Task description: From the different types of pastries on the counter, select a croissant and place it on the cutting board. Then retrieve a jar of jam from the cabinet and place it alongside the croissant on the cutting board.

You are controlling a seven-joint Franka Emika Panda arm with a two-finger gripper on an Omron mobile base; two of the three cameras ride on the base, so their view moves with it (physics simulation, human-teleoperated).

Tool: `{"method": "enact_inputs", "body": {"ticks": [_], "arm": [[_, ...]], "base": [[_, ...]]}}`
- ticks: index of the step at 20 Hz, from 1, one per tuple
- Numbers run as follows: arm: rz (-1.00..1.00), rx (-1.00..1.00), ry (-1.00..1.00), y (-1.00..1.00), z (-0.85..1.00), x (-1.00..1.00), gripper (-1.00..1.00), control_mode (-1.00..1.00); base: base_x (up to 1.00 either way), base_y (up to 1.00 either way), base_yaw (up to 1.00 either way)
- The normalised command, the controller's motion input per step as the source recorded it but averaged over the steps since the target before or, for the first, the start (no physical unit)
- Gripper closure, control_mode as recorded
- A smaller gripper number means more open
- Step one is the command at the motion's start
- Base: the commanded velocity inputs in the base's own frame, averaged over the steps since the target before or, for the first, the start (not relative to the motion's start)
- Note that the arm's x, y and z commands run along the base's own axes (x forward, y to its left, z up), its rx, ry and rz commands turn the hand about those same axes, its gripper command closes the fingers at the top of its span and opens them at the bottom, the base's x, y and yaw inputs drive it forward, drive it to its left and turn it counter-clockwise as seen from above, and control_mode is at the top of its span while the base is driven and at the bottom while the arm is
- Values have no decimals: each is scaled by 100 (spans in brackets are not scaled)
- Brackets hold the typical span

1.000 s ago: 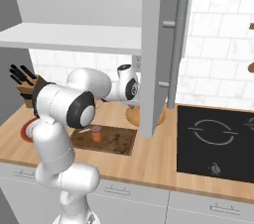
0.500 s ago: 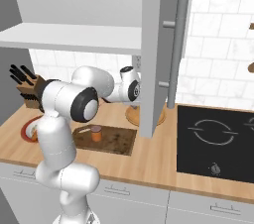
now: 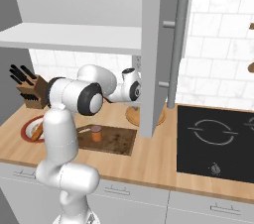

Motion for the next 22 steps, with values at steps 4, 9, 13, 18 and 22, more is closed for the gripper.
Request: {"method": "enact_inputs", "body": {"ticks": [4, 9, 13, 18, 22], "arm": [[0, -1, 0, -1, -16, 40, -100, -100], [0, 0, 0, -21, -11, 19, -100, -100], [0, 0, 0, -24, -24, -1, -100, -100], [0, 3, 10, -5, -66, 5, 100, -100], [0, 0, 1, -1, -24, 7, 100, -100]], "base": [[0, 0, 0], [0, 0, 0], [0, 0, 0], [0, 0, 0], [0, 0, 0]]}}
